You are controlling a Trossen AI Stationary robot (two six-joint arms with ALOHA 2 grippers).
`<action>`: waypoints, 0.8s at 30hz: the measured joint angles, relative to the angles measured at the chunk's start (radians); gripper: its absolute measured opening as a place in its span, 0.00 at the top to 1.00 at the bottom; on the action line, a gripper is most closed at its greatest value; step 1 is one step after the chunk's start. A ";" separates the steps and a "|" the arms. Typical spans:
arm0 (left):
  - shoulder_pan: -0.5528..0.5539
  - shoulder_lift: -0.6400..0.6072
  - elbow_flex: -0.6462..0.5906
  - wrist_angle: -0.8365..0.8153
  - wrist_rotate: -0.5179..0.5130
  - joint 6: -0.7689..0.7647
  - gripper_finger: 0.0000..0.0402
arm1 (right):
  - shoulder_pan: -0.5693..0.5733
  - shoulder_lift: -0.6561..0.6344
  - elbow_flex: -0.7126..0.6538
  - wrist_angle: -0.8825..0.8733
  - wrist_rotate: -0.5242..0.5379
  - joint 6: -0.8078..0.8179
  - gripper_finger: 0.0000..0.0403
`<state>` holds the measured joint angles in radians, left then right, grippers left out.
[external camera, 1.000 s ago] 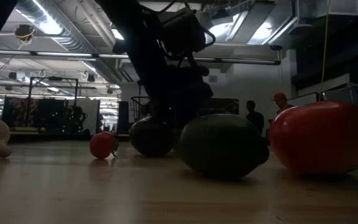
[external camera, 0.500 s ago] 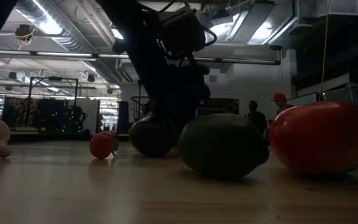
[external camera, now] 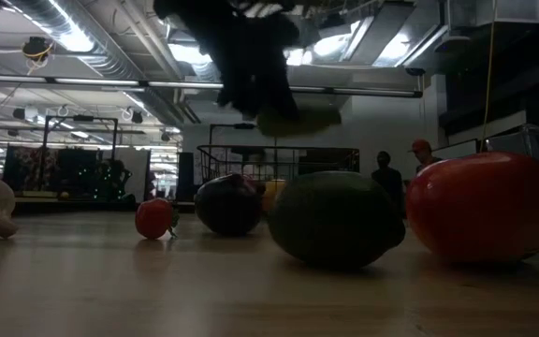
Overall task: Sort produce into baskets
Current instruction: Put the green chayote into the wire basket
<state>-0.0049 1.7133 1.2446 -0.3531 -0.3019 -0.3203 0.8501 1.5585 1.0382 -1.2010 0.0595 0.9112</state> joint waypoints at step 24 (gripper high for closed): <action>0.338 -0.039 0.000 -0.035 -0.032 0.349 0.45 | 0.000 0.000 0.000 0.010 0.000 0.000 0.01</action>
<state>0.3326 1.6742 1.2449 -0.3885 -0.3336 0.0288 0.8501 1.5585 1.0382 -1.1905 0.0597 0.9112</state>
